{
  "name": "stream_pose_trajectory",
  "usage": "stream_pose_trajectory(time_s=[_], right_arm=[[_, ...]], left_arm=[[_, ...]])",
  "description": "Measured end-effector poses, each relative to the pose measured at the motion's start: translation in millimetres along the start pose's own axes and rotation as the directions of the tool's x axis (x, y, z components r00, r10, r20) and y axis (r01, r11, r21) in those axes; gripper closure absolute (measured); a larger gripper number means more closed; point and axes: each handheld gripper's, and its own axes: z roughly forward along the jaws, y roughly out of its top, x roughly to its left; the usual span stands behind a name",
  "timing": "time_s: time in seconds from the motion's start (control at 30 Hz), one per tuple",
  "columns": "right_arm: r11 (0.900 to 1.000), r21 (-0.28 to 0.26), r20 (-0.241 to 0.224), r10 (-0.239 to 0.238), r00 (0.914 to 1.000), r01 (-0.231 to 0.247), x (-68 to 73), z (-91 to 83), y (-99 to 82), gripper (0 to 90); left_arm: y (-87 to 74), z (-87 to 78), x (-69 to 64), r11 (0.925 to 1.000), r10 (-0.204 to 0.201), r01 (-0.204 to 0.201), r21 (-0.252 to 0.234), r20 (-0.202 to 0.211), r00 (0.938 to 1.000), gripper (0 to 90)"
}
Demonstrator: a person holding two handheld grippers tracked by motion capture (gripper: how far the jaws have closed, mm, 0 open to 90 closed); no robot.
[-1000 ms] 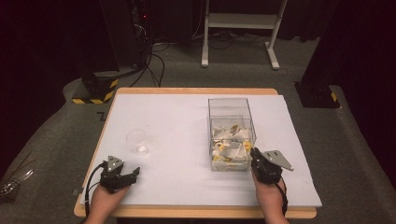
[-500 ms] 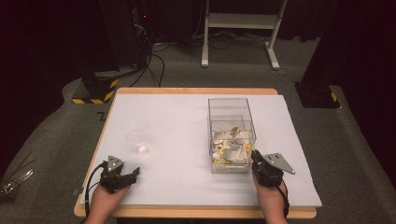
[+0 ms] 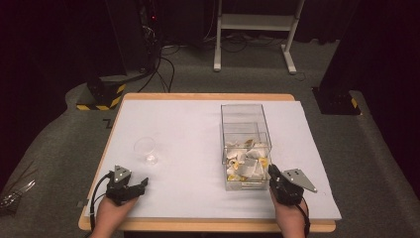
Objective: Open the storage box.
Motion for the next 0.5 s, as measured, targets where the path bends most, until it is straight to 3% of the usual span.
stream_pose_trajectory(time_s=[0.5], right_arm=[[1.0, 0.004, -0.013, -0.008, 0.9999, 0.008, -1.4, -10.3, -4.6, 84.0]], left_arm=[[-0.1, 0.0, -0.1, 1.0, -0.001, 0.001, -0.001, 0.001, 1.0, 28.3]])
